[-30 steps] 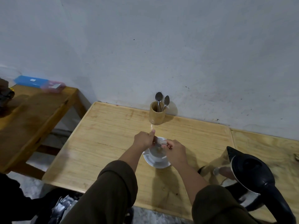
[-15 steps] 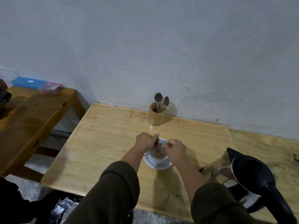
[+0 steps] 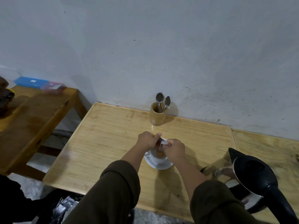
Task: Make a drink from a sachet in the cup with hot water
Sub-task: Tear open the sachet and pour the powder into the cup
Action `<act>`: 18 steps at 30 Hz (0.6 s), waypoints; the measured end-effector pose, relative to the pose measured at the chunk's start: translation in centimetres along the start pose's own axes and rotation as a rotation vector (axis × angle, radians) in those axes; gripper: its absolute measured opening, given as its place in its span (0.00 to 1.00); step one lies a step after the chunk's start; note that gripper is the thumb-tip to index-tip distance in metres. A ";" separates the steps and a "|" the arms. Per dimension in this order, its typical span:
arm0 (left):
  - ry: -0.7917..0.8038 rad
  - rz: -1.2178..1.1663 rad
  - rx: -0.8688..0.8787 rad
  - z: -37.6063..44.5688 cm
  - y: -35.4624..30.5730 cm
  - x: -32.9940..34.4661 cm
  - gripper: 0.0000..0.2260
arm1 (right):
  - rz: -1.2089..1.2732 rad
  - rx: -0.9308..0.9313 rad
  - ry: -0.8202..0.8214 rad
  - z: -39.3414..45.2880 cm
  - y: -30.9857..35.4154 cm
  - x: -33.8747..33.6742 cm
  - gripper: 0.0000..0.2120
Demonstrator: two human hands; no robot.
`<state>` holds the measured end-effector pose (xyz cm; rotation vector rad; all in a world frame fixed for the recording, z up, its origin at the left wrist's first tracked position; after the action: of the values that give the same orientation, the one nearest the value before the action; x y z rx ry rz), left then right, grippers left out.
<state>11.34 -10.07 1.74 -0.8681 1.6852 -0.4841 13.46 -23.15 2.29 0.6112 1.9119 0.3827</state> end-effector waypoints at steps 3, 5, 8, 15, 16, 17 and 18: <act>-0.024 -0.058 0.005 -0.1 0.0 -0.1 0.25 | 0.028 -0.002 -0.042 -0.2 0.5 -0.2 0.24; -0.035 -0.093 0.010 -0.1 0.0 -0.2 0.24 | 0.029 -0.007 -0.040 -0.2 0.6 -0.1 0.24; -0.060 -0.117 0.007 -0.1 0.2 -0.6 0.23 | 0.012 -0.015 -0.014 -0.3 0.7 0.0 0.13; -0.074 -0.251 -0.018 -0.1 0.5 -0.4 0.23 | 0.012 -0.013 -0.021 -0.3 1.0 0.0 0.22; -0.075 -0.245 -0.015 -0.1 0.4 -0.5 0.23 | 0.003 -0.010 -0.021 -0.3 0.9 0.1 0.20; -0.076 -0.236 -0.015 -0.1 0.4 -0.6 0.23 | -0.009 -0.016 -0.024 -0.4 1.0 0.2 0.17; -0.076 -0.234 -0.018 -0.2 0.4 -0.7 0.23 | -0.018 -0.017 -0.025 -0.3 0.9 0.3 0.13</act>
<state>11.14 -9.36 1.96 -1.0910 1.5285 -0.5873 13.34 -22.27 2.68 0.5849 1.8867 0.3782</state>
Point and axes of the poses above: each hand's wrist, its own z-axis towards the middle knuckle, its own x-axis out of the palm, y = z × x, the point moved 8 cm from there along z, towards the middle knuckle, and after that the axes turned 15 degrees about x, right-handed, at the moved point
